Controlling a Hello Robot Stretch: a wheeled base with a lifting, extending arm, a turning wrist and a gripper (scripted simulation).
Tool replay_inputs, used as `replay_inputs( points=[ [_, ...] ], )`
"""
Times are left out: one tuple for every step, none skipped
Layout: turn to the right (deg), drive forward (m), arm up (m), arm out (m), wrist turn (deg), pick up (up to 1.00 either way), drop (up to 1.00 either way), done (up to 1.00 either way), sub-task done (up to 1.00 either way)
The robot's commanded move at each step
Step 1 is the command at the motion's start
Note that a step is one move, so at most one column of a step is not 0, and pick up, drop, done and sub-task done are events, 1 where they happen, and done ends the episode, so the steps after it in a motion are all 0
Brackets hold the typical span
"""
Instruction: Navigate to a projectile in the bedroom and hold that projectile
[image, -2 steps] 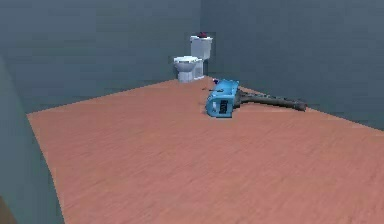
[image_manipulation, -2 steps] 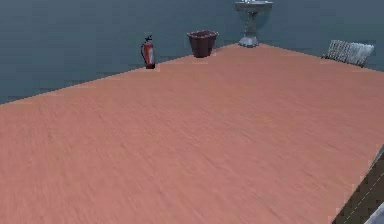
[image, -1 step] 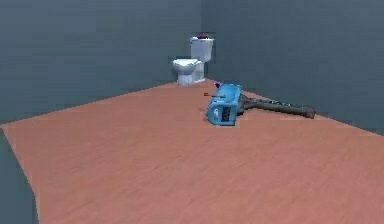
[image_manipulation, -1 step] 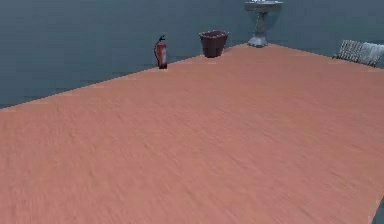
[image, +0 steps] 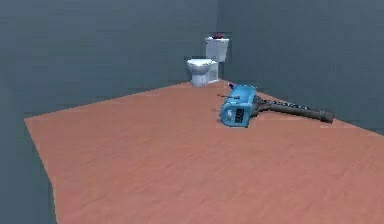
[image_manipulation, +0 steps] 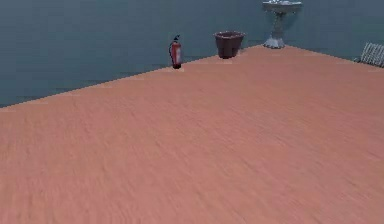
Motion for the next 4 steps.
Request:
replay_inputs(
  points=[
    [0.0, 0.30, 0.00, 0.00, 0.0, 0.00, 0.00, 0.00, 0.00],
    [-36.0, 0.00, 0.00, 0.00, 0.0, 0.00, 0.00, 0.00, 0.00],
    [0.0, 1.00, 0.00, 0.00, 0.0, 0.00, 0.00, 0.00, 0.00],
    [-6.0, 0.00, 0.00, 0.00, 0.0, 0.00, 0.00, 0.00, 0.00]
  ],
)
